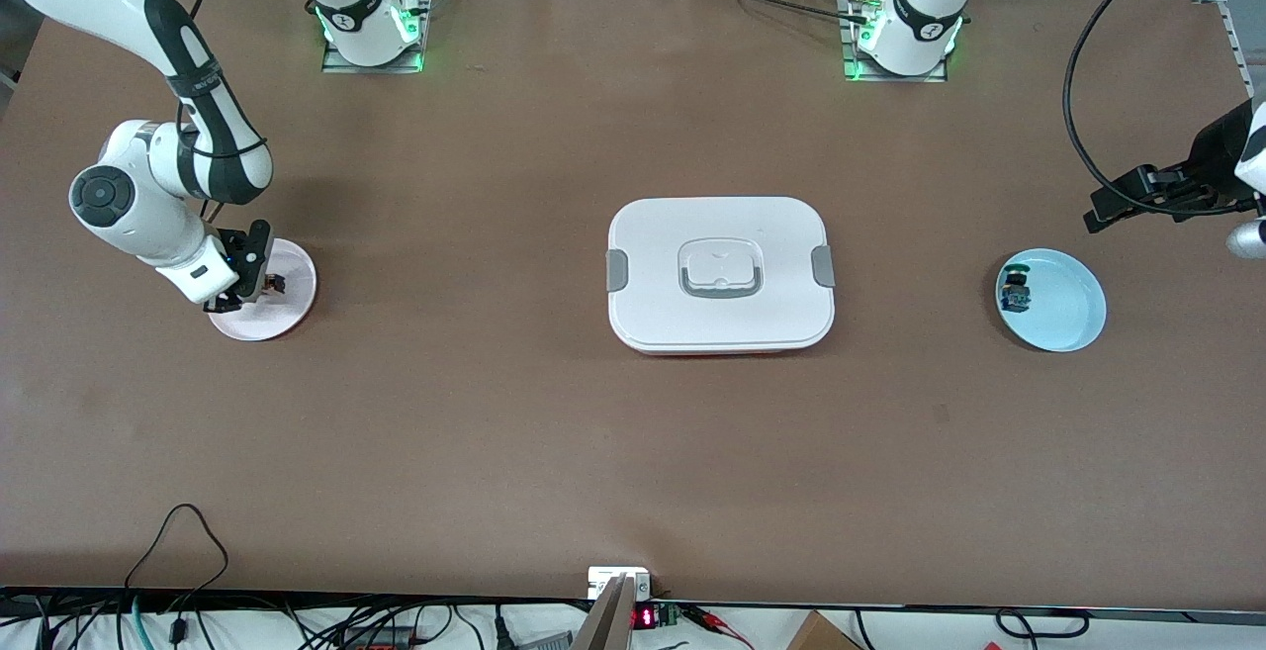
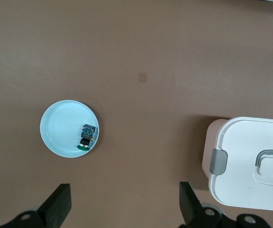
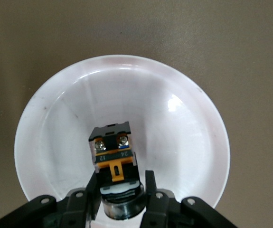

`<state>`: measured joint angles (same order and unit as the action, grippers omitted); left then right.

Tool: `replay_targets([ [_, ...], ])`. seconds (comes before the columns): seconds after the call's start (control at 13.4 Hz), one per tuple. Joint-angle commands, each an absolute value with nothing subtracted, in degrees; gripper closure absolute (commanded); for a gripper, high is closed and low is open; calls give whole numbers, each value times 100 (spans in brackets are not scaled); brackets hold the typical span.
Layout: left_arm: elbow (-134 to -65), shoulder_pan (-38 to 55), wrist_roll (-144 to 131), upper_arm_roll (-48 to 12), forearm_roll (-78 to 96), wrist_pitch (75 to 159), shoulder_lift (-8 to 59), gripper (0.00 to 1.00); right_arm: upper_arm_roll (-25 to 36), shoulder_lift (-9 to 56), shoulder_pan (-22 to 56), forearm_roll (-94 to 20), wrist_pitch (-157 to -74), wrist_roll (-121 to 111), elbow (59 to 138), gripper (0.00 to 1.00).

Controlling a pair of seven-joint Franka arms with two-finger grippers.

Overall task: Transfer orange switch to right arm and place
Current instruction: 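Lower the orange switch onto the white plate and open the right gripper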

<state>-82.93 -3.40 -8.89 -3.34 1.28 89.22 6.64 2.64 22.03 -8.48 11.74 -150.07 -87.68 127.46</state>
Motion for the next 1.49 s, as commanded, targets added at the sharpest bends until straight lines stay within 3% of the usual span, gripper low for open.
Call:
replay_targets([
  [0.0, -8086, -360, -940, -334, 105, 8833, 765, 0, 220, 2171, -905, 1187, -15117, -8868, 12815, 92],
  [0.07, -8086, -369, -932, -334, 97, 8833, 765, 0, 220, 2171, -905, 1187, -15126, -8816, 12814, 61],
  [0.15, -8086, -360, -932, -325, 88, 8833, 765, 0, 220, 2171, -905, 1178, -15117, -8798, 12814, 1],
  [0.75, -8007, -334, -914, -352, 88, 8833, 765, 0, -25, 1644, -897, 863, -14854, -8386, 12666, 0],
  [1.42, -7998, -325, -801, -352, 97, 8842, 765, 0, -62, 1240, -791, -755, -12078, -5358, 11224, 0],
])
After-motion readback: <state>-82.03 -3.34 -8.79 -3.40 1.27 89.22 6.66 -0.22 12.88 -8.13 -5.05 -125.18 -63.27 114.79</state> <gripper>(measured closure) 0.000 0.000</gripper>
